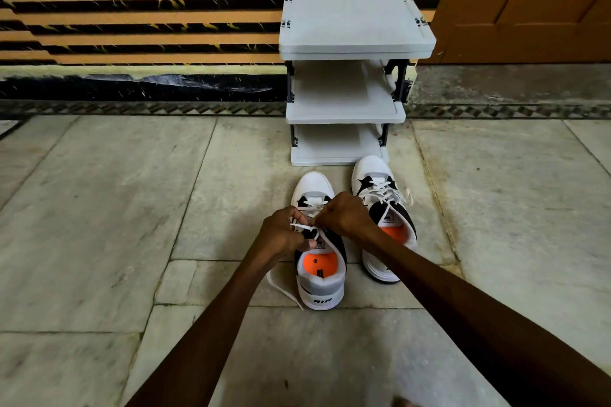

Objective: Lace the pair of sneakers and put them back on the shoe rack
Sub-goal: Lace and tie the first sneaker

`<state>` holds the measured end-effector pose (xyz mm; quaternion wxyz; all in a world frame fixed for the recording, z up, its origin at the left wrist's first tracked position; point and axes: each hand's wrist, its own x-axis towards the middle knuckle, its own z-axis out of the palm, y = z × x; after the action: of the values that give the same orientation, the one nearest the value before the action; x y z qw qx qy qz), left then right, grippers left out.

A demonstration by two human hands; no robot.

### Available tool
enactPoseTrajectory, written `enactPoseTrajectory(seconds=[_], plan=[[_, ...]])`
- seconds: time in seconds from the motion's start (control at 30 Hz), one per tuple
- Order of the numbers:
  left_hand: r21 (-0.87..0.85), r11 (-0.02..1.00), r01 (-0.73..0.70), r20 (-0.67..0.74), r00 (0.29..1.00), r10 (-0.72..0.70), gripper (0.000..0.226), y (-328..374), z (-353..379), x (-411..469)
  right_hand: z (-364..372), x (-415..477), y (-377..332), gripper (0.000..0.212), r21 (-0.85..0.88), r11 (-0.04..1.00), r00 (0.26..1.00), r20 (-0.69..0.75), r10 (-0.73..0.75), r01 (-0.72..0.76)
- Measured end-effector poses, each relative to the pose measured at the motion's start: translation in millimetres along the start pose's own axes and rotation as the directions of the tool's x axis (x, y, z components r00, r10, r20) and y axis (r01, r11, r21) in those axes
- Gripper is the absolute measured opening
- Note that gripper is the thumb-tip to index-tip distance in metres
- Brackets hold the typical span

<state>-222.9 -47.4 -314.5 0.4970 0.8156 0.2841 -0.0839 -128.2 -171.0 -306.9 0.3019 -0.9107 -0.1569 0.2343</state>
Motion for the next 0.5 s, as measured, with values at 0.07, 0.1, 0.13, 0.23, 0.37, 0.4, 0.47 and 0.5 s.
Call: enactPoseTrajectory(seconds=[0.07,0.1,0.13,0.23,0.37,0.4,0.47,0.5], plan=[[-0.003,1.000,0.005,-0.006,1.000,-0.005,0.041,1,1,-1,2,1,-5,0.058,-0.106,0.994,0.999,-0.031,0.028,-0.031],[-0.005,1.000,0.010,-0.007,1.000,-0.010,0.040,1,2,-2,4,3,-6,0.064,-0.163,0.986,0.999,-0.032,0.029,-0.034],[-0.010,1.000,0.014,-0.007,1.000,-0.014,0.040,2,2,-2,4,4,-8,0.065,-0.211,0.977,1.000,-0.021,0.023,-0.027],[-0.022,0.999,0.031,-0.016,0.999,-0.031,0.041,2,3,-3,0,4,-12,0.052,-0.290,0.956,0.997,0.072,-0.023,0.043],[-0.056,0.997,0.050,-0.029,0.998,-0.051,0.041,1,4,-2,1,-4,-15,0.053,-0.325,0.931,0.979,0.172,-0.113,0.165],[-0.065,0.997,0.051,-0.033,0.998,-0.053,0.040,1,4,-3,2,-6,-15,0.058,-0.334,0.926,0.976,0.184,-0.119,0.176],[-0.080,0.995,0.056,-0.040,0.997,-0.060,0.040,1,5,-2,2,-9,-14,0.060,-0.296,0.932,0.961,0.237,-0.142,0.211],[-0.087,0.994,0.062,-0.039,0.997,-0.066,0.041,0,5,-2,-1,-10,-12,0.057,-0.249,0.942,0.950,0.270,-0.156,0.226]])
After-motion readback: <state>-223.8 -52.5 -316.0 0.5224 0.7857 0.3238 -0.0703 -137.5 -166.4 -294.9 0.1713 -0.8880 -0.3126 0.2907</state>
